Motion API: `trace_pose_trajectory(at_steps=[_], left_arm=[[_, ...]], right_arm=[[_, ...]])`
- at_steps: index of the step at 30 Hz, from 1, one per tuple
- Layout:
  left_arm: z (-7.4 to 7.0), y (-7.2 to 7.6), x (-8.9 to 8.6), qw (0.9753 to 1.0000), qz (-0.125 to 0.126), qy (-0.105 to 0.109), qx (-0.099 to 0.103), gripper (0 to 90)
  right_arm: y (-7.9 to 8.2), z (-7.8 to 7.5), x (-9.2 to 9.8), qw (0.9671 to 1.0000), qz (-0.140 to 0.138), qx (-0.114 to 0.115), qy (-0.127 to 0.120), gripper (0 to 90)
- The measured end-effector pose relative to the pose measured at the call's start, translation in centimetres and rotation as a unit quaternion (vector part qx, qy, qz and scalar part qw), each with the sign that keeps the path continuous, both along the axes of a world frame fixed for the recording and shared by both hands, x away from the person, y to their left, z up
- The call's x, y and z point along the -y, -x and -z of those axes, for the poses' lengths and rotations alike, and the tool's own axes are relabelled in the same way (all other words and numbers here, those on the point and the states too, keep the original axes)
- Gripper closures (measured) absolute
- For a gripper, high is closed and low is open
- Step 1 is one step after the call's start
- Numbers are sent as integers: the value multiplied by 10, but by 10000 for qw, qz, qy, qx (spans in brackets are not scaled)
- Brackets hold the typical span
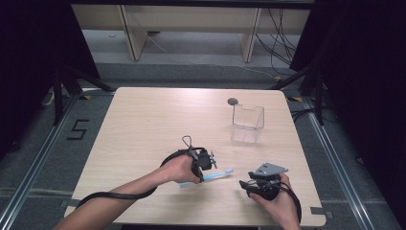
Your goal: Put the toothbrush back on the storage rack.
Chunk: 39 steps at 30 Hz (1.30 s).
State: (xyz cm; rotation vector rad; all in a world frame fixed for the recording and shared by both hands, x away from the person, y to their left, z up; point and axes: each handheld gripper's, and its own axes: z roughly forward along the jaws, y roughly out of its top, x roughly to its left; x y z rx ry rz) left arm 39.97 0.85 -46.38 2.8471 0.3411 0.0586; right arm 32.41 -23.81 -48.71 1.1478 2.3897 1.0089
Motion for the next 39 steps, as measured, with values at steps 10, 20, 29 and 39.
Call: trace_pose_trajectory(at_steps=[10,20,29,39], left_arm=[[-14,0,-10,9982,-77,551,226,781],[-24,1,-31,9932,-227,1062,421,781],[-24,3,-51,9842,-563,1632,403,781],[-29,1,-75,9732,-618,2072,783,781]], right_arm=[[-1,2,-1,9999,-61,85,29,490],[-1,3,-5,10000,-68,44,31,490],[-1,4,-9,10000,-62,57,-22,492],[-2,7,-18,9997,-177,161,-73,496]])
